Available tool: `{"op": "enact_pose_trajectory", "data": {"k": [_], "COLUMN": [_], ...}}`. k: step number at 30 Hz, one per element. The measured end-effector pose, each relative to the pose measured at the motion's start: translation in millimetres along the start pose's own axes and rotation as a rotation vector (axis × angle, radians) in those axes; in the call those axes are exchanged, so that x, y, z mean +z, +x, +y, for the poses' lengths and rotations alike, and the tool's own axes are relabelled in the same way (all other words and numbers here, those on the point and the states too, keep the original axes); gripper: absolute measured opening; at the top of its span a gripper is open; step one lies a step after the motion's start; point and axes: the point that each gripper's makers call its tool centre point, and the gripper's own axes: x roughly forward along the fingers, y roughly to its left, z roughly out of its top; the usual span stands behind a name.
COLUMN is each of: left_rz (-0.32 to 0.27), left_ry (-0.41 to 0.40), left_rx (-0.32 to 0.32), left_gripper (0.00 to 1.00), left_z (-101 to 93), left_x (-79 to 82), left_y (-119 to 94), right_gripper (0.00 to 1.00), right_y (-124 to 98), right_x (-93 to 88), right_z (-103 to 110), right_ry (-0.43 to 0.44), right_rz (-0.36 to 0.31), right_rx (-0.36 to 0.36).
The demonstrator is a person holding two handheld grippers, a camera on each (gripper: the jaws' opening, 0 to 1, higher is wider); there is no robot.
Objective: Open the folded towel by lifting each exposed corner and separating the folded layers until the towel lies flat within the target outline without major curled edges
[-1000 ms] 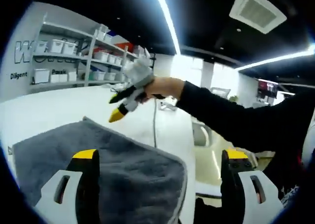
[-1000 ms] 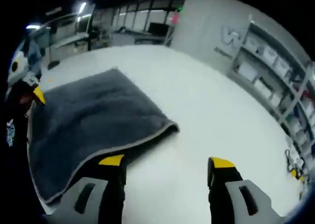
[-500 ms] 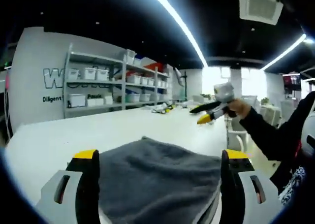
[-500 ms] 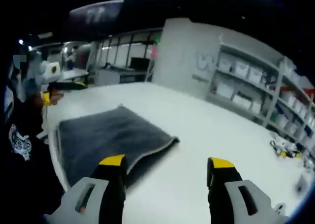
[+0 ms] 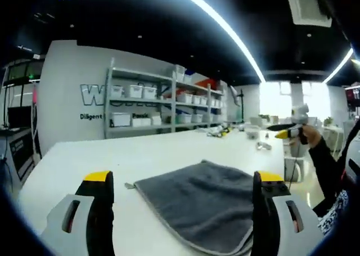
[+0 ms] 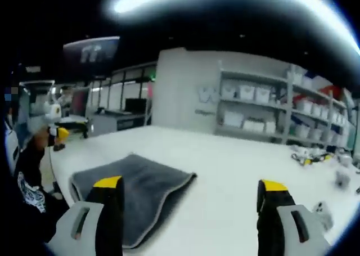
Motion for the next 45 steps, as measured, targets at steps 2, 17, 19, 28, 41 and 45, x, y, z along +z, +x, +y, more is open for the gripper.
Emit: {"op": "enact_pose_trajectory", "data": {"k": [2,17,19,28,41,45], "left_rz": [-0.006,0.029,0.037,0.047,0.157,0.189], "left_ry": [0.001,0.005,0.009,-0.012,-0.042,-0.053], "left_rx": [0.021,0.077,0.071,0.096,0.039,0.032], "left_gripper": [1.0,1.0,1.0,1.0,0.95,0.93], "left_z": [9.2,43.3,43.7,65.8,100.3,112.0], "left_x": [2.4,2.1,-1.7,-3.6,-22.0,-30.4], "left_y": [-8.7,-34.5,-33.3,-27.6,34.3,59.9], "right_gripper": [1.0,1.0,0.99,0.99,0.98,0.97], "right_y": [-5.6,-18.7,-18.4,-11.6,8.4,12.6], "right_x": [-3.4,-15.2,-15.8,-12.4,-17.1,-14.6], "right_z": [-3.8,-15.8,-15.6,-16.8,-5.4,-2.4], "right_ry": [-0.002,0.014,0.009,-0.002,-0.034,-0.045], "right_rz": [0.005,-0.022,-0.018,-0.026,0.005,0.002], "right_rx": [-0.014,-0.087,-0.087,-0.088,-0.046,-0.038]}}
